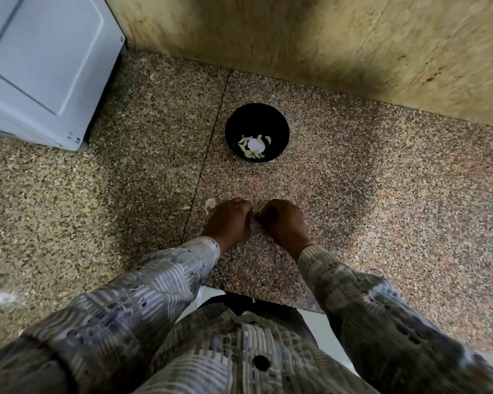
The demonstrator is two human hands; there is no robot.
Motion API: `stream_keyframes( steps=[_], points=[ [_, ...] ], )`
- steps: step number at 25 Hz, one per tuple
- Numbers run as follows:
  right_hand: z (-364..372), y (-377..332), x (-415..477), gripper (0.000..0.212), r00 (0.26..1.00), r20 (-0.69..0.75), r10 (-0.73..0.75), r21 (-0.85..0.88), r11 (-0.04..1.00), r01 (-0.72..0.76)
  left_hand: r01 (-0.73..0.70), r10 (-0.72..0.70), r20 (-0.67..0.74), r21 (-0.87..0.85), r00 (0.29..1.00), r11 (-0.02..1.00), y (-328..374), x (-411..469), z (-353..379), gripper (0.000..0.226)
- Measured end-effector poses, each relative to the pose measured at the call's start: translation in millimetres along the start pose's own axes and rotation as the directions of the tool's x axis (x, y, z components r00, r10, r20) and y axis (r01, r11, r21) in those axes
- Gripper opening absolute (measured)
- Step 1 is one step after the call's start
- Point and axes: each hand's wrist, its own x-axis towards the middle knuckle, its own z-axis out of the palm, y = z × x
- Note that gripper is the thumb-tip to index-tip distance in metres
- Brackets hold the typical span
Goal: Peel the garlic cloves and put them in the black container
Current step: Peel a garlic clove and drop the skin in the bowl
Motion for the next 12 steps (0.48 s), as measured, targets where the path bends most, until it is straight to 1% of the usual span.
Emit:
stream_keyframes(
  steps=[2,3,5,7,10,12],
  points=[
    [-1.3,-8.2,5.0,0.023,0.994,-0.002,0.11,0.036,0.993,-0.11,-0.03,0.03,0.001,0.004,1.0,1.0,-0.9,-0.8,1.8,0.011],
    [-3.4,-10.6,8.7,0.023,0.992,0.007,0.129,0.033,0.991,-0.13,-0.038,0.038,-0.015,0.002,0.999,0.999,-0.8,-1.3,2.6,0.01],
    [-6.9,-8.6,13.5,0.023,0.994,0.056,0.094,-0.02,0.995,-0.093,-0.034,0.033,-0.044,-0.01,0.998,0.999,-0.5,-2.2,3.6,0.01],
    [-7.9,-8.3,13.8,0.021,0.993,0.075,0.089,-0.032,0.996,-0.087,-0.034,0.033,-0.042,-0.01,0.999,0.999,-0.5,-2.4,4.7,0.012],
    [-4.3,-10.9,12.4,0.023,0.989,0.018,0.144,0.023,0.989,-0.145,-0.044,0.044,-0.032,-0.001,0.999,0.999,0.8,-1.4,4.7,0.01],
    [-3.5,-7.3,10.6,0.022,0.996,0.054,0.076,-0.033,0.997,-0.074,-0.036,0.037,-0.022,0.015,0.999,0.999,1.3,-2.0,3.7,0.01]
  ],
)
